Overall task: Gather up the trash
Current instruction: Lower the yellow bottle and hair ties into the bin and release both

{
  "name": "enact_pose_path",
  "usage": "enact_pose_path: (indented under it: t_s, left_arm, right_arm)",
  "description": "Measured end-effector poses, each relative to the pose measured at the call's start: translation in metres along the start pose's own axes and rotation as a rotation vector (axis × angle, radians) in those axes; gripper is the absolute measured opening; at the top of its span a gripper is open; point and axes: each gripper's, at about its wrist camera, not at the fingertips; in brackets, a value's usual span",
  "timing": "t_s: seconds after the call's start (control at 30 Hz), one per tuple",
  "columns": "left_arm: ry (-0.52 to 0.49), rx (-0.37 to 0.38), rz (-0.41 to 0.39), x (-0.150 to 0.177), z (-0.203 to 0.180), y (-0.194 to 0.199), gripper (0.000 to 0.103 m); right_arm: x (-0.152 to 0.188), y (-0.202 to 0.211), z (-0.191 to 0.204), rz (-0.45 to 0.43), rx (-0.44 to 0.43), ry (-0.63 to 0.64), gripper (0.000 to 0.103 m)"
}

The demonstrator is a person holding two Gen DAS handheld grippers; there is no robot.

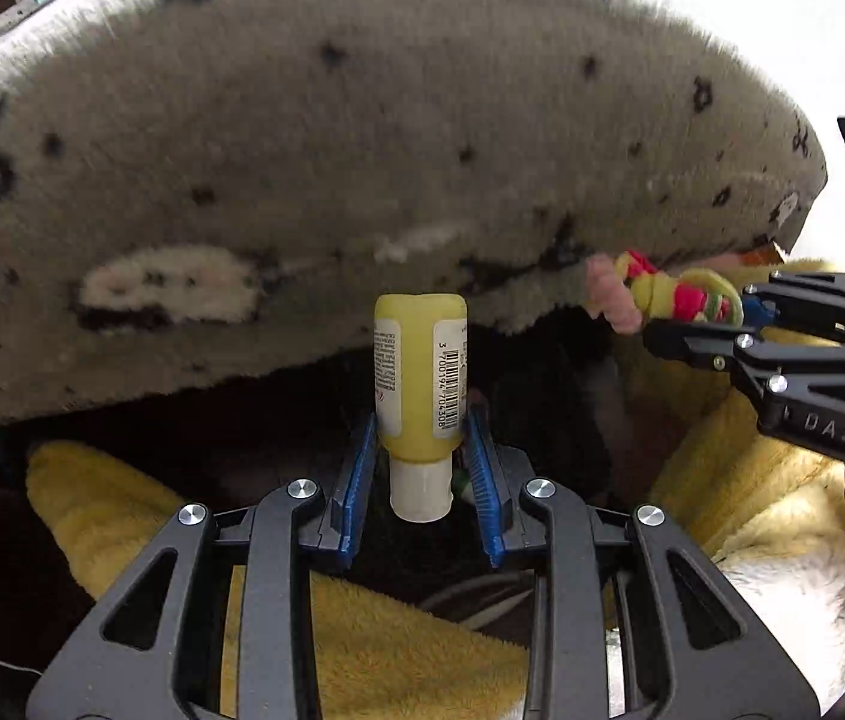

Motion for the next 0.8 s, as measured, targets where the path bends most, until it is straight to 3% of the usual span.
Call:
enact_pose_path:
  t_s: [0.47,0.8]
  left_arm:
    - [0.045,0.06,0.138,0.025,0.008,-0.034,0.028]
    - [0.048,0.085,0.188,0.02,0.006,-0.056,0.029]
  right_arm:
    - [0.011,-0.032,-0.018,0.088,-0.037,-0.091,0.026]
    - [0.01,-0.048,-0.013,0.122,-0.018,-0.09,0.03]
Point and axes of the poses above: each gripper's, at about its wrist camera, not at the fingertips, and y roughly against the way its jaws point, z to its left, x to its underside, and after that the axes turned 13 degrees about -z, right-handed
